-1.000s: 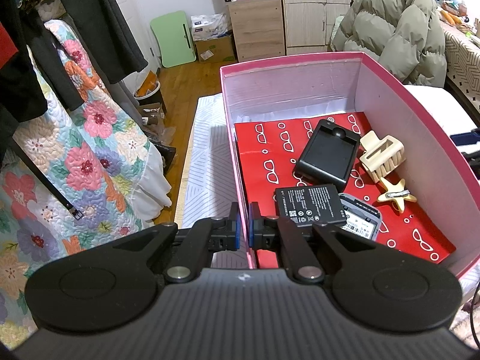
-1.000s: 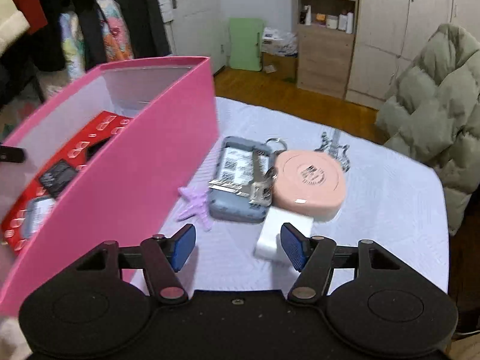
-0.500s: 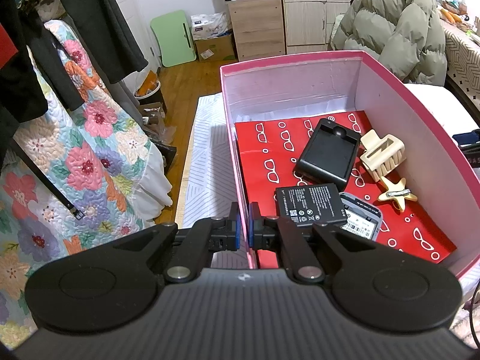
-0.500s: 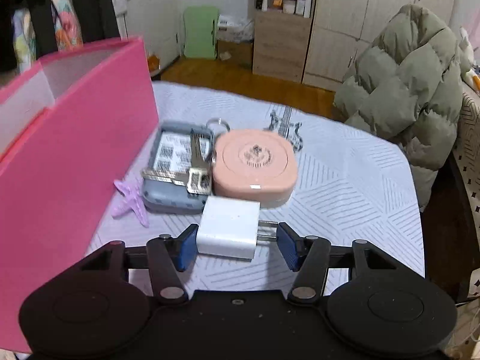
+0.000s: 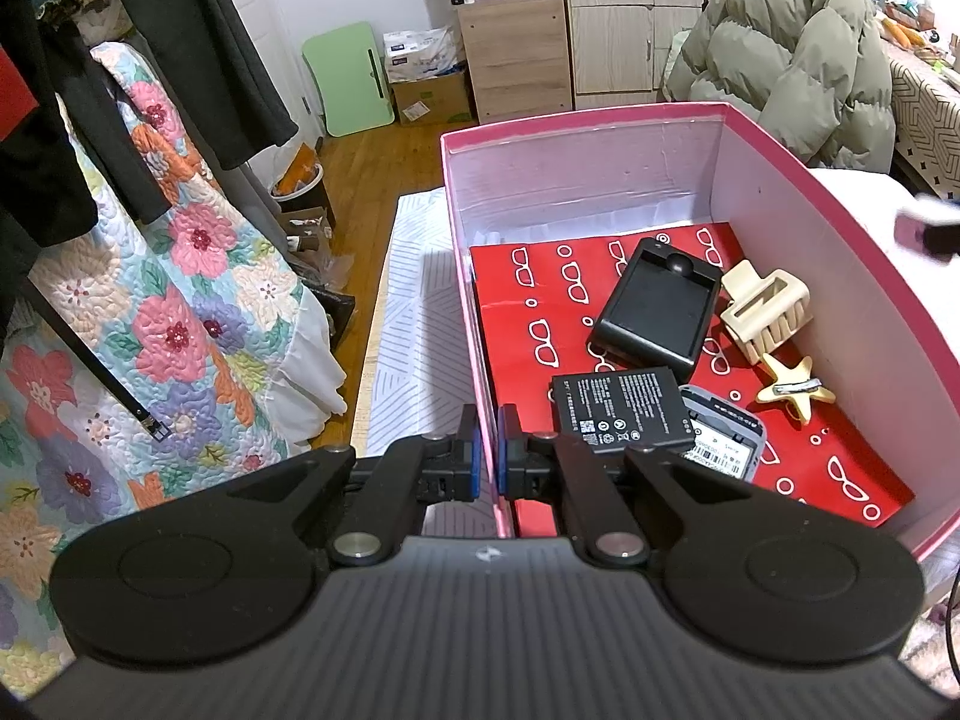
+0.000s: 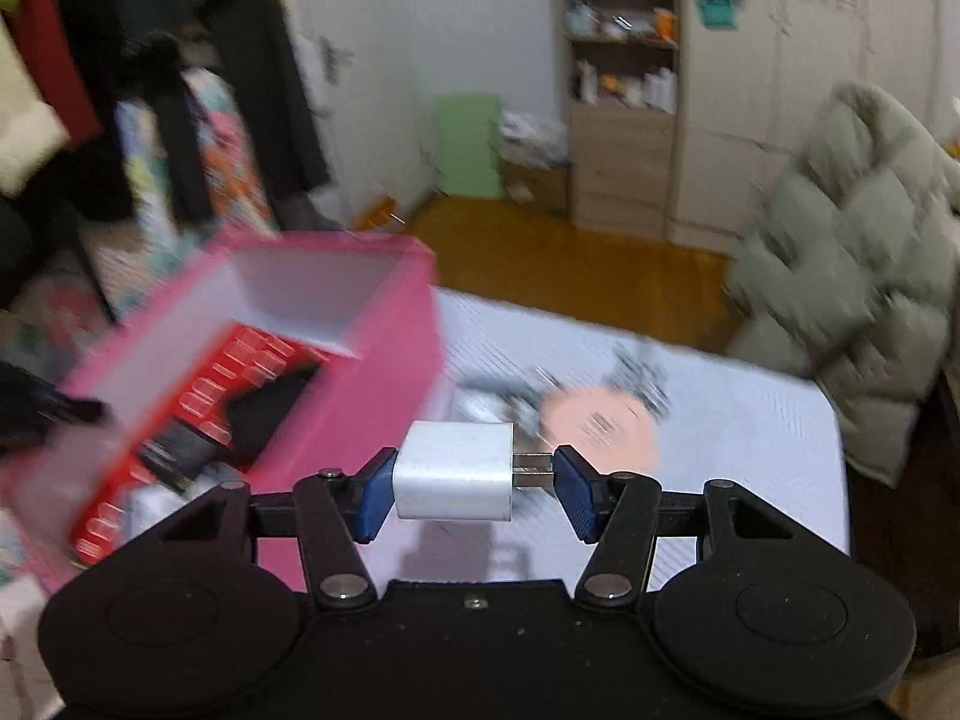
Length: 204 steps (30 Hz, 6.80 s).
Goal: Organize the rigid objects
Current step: 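Carry the white charger into the pink box and release it, then grasp the silver keys with the right tool, then lower the silver keys into the pink box and release them, then grasp the grey pocket router with the right tool, then carry the grey router into the pink box and release it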
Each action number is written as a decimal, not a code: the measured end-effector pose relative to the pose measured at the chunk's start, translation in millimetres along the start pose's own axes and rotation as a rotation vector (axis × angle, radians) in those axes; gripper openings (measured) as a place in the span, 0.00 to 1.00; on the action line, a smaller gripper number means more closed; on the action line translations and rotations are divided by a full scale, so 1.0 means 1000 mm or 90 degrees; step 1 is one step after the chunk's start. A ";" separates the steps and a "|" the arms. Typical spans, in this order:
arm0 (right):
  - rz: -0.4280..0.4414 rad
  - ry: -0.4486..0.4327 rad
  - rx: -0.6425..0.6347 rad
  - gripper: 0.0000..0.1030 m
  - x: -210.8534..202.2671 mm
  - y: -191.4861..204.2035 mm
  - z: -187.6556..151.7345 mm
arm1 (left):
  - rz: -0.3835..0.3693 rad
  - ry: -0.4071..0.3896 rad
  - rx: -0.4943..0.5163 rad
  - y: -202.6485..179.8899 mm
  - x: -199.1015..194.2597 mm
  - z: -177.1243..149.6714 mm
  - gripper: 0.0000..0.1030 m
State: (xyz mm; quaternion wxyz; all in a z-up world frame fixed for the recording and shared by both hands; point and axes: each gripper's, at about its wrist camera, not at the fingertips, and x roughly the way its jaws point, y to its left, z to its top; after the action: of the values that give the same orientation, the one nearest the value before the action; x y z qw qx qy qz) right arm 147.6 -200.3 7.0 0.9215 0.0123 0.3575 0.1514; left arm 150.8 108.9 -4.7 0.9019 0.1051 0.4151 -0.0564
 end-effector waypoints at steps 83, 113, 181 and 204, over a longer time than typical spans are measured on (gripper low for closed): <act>0.122 0.017 0.137 0.04 0.059 -0.055 -0.016 | -0.011 0.011 0.002 -0.001 -0.001 0.003 0.04; 0.311 0.167 0.023 0.10 0.118 0.115 0.072 | -0.011 0.007 0.003 0.001 -0.003 0.003 0.04; 0.010 0.137 -0.062 0.59 0.054 -0.010 -0.050 | 0.002 0.010 0.005 -0.003 0.003 -0.002 0.04; -0.038 -0.007 -0.080 0.62 0.000 0.025 -0.002 | -0.002 0.006 0.009 -0.004 -0.001 -0.002 0.04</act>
State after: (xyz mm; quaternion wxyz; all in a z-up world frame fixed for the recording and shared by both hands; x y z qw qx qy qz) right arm 139.7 -176.1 9.1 0.9266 -0.0552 0.3421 0.1460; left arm 148.4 105.8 -5.8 0.8990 0.1110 0.4193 -0.0605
